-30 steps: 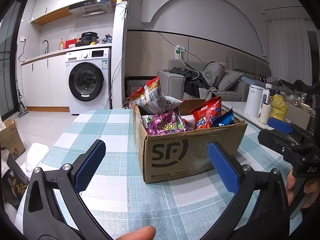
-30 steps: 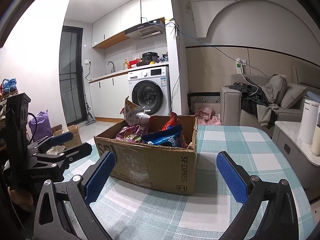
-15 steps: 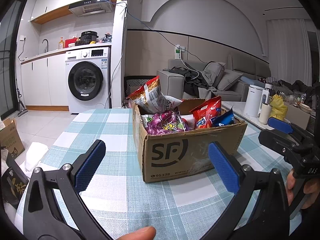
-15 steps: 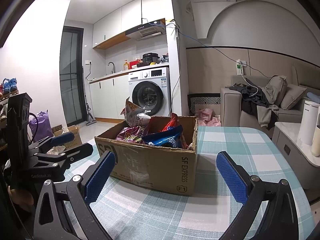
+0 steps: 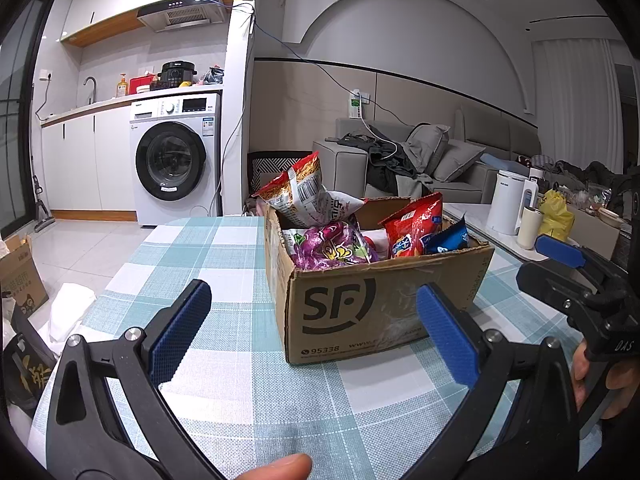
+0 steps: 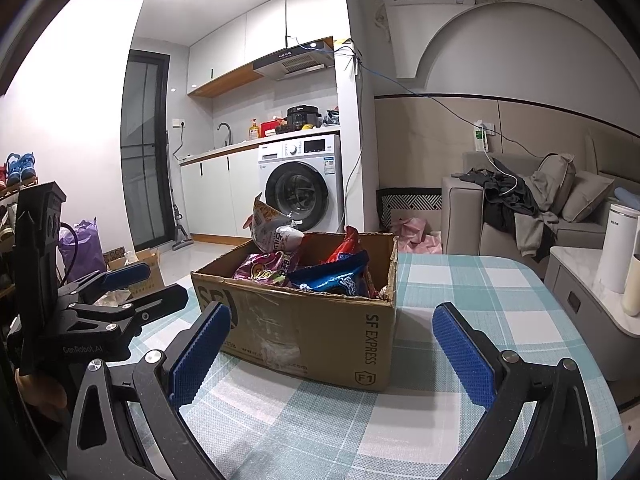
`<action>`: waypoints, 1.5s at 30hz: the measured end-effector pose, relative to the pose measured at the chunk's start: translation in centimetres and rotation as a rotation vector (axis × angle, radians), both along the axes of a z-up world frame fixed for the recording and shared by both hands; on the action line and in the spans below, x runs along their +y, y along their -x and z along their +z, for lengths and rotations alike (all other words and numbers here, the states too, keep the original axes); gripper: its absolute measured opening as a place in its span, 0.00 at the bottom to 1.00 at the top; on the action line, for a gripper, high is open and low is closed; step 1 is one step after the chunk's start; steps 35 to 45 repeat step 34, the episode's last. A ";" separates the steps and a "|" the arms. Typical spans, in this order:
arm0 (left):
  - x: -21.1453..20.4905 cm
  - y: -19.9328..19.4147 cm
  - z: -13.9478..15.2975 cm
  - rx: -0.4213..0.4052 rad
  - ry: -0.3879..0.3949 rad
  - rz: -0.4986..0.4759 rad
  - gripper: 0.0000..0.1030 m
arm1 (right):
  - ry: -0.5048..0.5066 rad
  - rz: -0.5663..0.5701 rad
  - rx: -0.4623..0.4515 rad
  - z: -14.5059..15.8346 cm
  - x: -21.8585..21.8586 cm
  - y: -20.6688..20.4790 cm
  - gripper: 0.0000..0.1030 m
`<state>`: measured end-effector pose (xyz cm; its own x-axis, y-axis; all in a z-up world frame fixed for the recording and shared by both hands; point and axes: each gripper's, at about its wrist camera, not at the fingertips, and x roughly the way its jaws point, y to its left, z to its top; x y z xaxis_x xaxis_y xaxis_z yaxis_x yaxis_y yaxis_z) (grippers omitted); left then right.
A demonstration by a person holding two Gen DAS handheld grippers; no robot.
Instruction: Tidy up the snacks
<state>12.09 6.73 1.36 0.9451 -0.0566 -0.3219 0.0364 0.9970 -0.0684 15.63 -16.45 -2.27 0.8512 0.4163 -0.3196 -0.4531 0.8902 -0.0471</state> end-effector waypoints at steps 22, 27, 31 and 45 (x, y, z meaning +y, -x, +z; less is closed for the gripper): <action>-0.3 0.0 0.0 -0.001 -0.002 -0.006 0.99 | 0.002 0.002 -0.002 -0.1 0.1 0.0 1.00; -0.4 0.0 0.1 -0.001 -0.004 -0.013 0.99 | 0.005 0.004 -0.003 -0.1 0.1 -0.1 1.00; -0.5 0.0 0.1 -0.004 -0.005 -0.015 0.99 | 0.006 0.008 -0.003 -0.1 0.1 -0.2 1.00; -0.4 0.0 0.0 -0.003 -0.003 -0.015 0.99 | 0.006 0.007 -0.003 -0.1 0.1 -0.4 1.00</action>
